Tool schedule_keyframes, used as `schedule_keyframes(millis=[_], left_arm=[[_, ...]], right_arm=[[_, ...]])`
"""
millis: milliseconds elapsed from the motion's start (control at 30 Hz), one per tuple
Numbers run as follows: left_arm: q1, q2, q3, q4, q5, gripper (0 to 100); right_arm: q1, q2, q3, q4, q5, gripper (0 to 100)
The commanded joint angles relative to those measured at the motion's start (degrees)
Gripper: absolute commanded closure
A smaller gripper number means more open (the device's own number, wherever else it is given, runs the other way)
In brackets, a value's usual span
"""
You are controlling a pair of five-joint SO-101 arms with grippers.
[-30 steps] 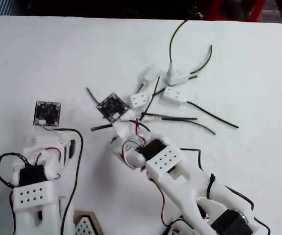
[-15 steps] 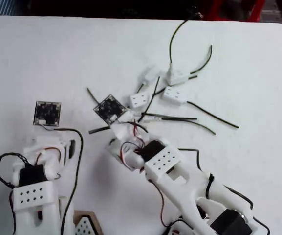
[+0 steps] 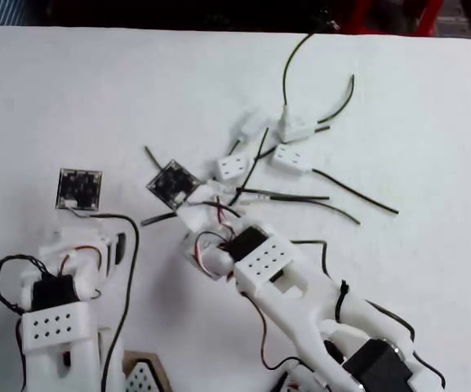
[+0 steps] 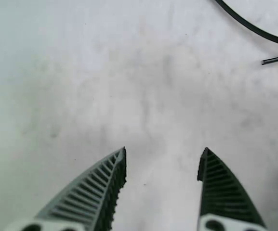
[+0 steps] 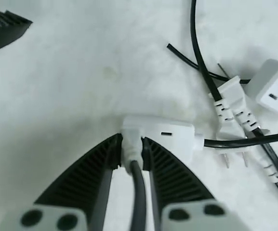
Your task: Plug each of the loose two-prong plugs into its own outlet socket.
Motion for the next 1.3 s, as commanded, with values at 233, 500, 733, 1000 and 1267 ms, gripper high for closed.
schedule_keyframes(millis=[233, 500, 733, 1000, 1267], left_arm=[[-0.7, -0.8, -0.4, -1.1, 0.4, 76], [-0.7, -0.8, -0.3, -1.1, 0.4, 76], [-0.7, -0.8, -0.3, -1.1, 0.4, 76], [-0.7, -0.8, -0.3, -1.1, 0.4, 76], [-0.7, -0.8, -0.3, -1.1, 0.4, 76]], right_arm=[[3.4, 2.5, -4.0, 0.7, 1.5, 98.1], [3.3, 8.4, -10.0, 8.8, 3.1, 98.1], [3.3, 9.0, -14.8, 14.8, 3.0, 98.1], [3.6, 16.0, -14.7, 13.1, 3.0, 98.1], [3.9, 20.8, -14.3, 13.1, 3.3, 98.1]])
